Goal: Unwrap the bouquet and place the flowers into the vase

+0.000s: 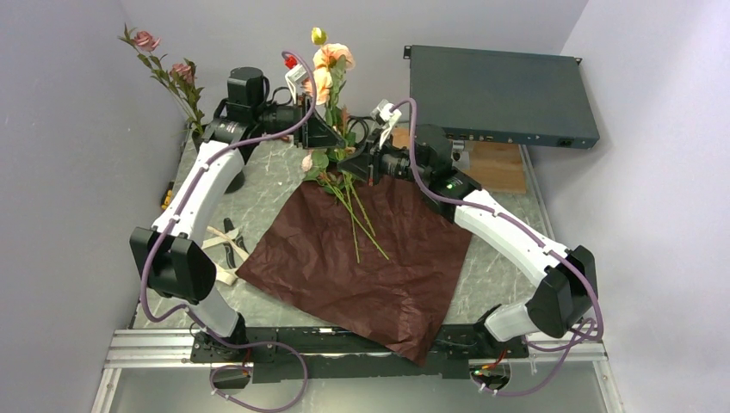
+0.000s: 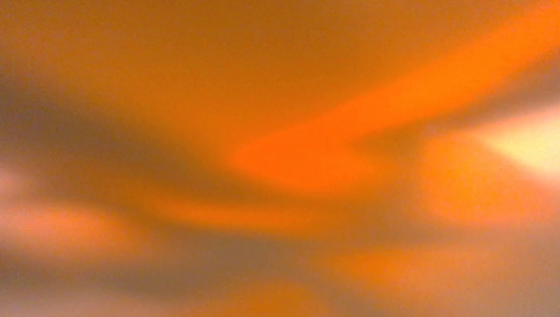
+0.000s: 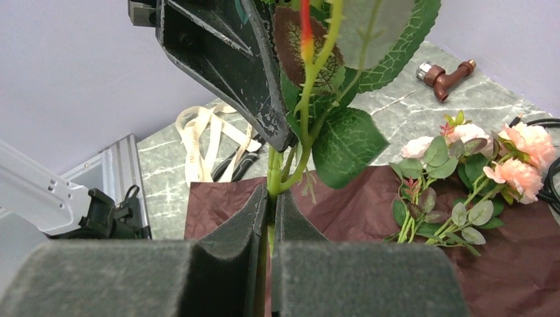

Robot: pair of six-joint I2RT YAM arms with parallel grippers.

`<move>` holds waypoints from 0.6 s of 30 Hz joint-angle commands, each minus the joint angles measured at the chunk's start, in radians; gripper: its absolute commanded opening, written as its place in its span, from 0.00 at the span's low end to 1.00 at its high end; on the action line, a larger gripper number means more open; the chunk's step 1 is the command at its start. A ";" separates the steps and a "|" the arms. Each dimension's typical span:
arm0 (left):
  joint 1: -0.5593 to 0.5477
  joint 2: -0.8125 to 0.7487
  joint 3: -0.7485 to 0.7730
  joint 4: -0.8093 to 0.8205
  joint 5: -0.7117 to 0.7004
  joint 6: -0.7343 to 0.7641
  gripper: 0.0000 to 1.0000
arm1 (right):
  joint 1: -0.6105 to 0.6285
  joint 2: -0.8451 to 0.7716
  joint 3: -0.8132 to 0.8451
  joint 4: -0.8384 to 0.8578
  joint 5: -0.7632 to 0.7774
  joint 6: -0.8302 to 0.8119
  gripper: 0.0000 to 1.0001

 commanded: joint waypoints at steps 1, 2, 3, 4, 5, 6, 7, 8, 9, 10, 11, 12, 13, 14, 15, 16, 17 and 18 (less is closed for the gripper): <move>-0.007 -0.014 -0.022 0.110 0.006 -0.056 0.21 | 0.006 -0.031 0.004 0.037 -0.020 -0.018 0.00; -0.007 -0.016 -0.020 0.111 0.007 -0.060 0.14 | 0.007 -0.029 0.004 0.038 -0.019 -0.020 0.00; -0.007 -0.019 -0.018 0.109 0.004 -0.062 0.05 | 0.006 -0.029 0.004 0.037 -0.018 -0.019 0.00; -0.007 -0.023 -0.015 0.107 -0.004 -0.062 0.00 | 0.007 -0.027 0.005 0.037 -0.017 -0.019 0.00; -0.005 -0.028 -0.011 0.102 -0.014 -0.059 0.00 | 0.006 -0.025 0.006 0.037 -0.016 -0.018 0.00; -0.003 -0.032 -0.006 0.097 -0.023 -0.055 0.00 | 0.007 -0.024 0.008 0.036 -0.016 -0.018 0.00; -0.001 -0.037 0.004 0.085 -0.041 -0.047 0.00 | 0.006 -0.023 0.010 0.034 -0.016 -0.019 0.05; 0.001 -0.039 0.018 0.058 -0.056 -0.032 0.00 | 0.007 -0.021 0.011 0.031 -0.016 -0.021 0.11; 0.004 -0.039 0.032 0.035 -0.065 -0.019 0.00 | 0.007 -0.019 0.013 0.028 -0.016 -0.022 0.17; 0.012 -0.040 0.045 0.022 -0.069 -0.014 0.00 | 0.007 -0.019 0.015 0.023 -0.015 -0.023 0.25; 0.024 -0.040 0.057 0.013 -0.072 -0.015 0.00 | 0.007 -0.019 0.016 0.021 -0.016 -0.024 0.31; 0.037 -0.038 0.074 -0.003 -0.076 -0.011 0.00 | 0.006 -0.020 0.017 0.017 -0.016 -0.025 0.37; 0.050 -0.036 0.095 -0.022 -0.079 -0.005 0.00 | 0.007 -0.023 0.018 0.015 -0.016 -0.028 0.43; 0.070 -0.034 0.116 -0.042 -0.081 0.005 0.00 | 0.007 -0.024 0.018 0.011 -0.014 -0.031 0.50; 0.084 -0.032 0.147 -0.068 -0.086 0.024 0.00 | 0.007 -0.025 0.019 0.005 -0.015 -0.031 0.53; 0.098 -0.028 0.171 -0.097 -0.091 0.041 0.00 | 0.007 -0.023 0.022 0.001 -0.020 -0.032 0.56; 0.113 -0.022 0.193 -0.124 -0.089 0.058 0.00 | 0.007 -0.023 0.024 -0.007 -0.019 -0.034 0.59; 0.130 -0.016 0.218 -0.153 -0.091 0.074 0.00 | 0.007 -0.021 0.028 -0.015 -0.019 -0.034 0.62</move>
